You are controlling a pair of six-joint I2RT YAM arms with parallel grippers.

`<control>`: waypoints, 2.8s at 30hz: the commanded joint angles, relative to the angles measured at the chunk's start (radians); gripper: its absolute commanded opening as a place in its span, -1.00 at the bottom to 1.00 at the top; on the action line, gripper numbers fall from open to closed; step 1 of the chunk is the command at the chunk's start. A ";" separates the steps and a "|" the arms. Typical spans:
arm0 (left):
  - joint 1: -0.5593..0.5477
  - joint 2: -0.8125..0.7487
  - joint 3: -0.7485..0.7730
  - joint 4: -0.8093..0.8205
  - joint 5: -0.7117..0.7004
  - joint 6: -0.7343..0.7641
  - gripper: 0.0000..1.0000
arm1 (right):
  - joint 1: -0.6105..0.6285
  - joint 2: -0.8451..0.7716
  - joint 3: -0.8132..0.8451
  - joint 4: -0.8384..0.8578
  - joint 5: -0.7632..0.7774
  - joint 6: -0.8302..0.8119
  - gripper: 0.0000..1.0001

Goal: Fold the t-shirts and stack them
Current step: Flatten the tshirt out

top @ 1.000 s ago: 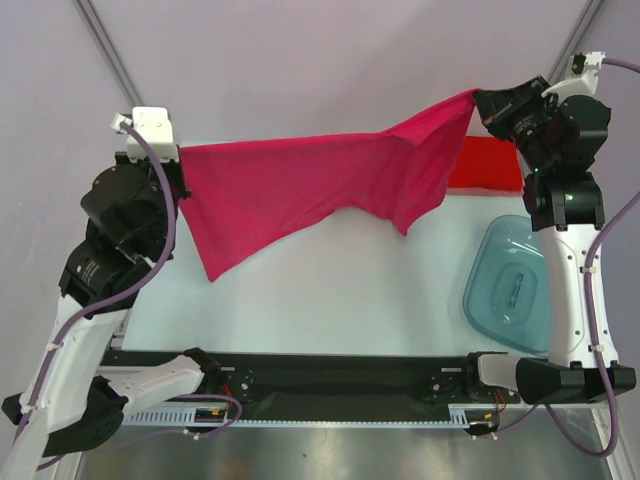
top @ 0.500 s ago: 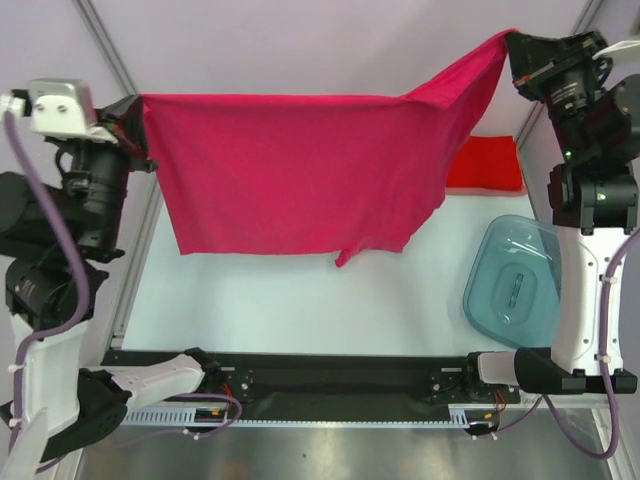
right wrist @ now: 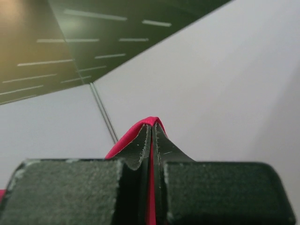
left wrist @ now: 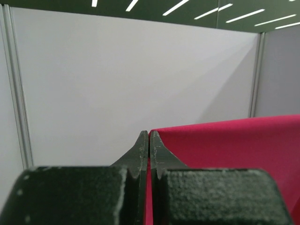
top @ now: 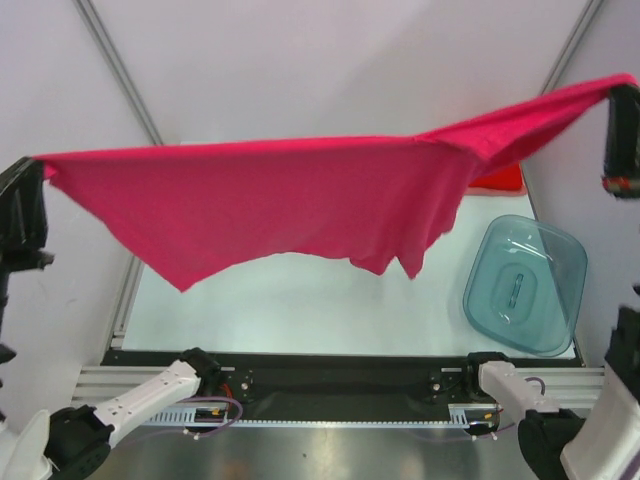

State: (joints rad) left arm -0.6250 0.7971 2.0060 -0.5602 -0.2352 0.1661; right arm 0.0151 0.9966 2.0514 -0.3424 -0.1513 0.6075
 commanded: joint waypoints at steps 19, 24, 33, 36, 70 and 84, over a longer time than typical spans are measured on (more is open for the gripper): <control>0.010 0.016 -0.585 0.262 -0.294 0.022 -1.00 | -0.007 0.092 -0.446 0.262 -0.079 -0.003 -1.00; 0.212 0.225 -0.855 0.339 -0.280 -0.090 -0.99 | 0.072 0.288 -0.628 0.474 -0.056 -0.029 -1.00; 0.504 0.839 -0.709 0.382 -0.136 -0.158 -0.99 | 0.118 1.005 -0.378 0.639 -0.073 -0.008 -1.00; 0.548 1.059 -0.539 0.298 -0.121 -0.158 -0.99 | 0.125 1.240 -0.105 0.568 -0.103 0.008 -1.00; 0.668 1.525 -0.075 0.181 -0.064 -0.212 -0.99 | 0.143 1.708 0.389 0.503 -0.027 0.124 -1.00; 0.650 1.303 -0.116 -0.101 -0.202 -0.384 0.57 | 0.060 1.397 0.374 -0.067 -0.014 -0.055 0.07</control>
State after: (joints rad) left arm 0.0437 2.2772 1.9633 -0.5915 -0.3893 -0.1593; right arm 0.1047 2.6244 2.4397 -0.2348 -0.1860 0.6708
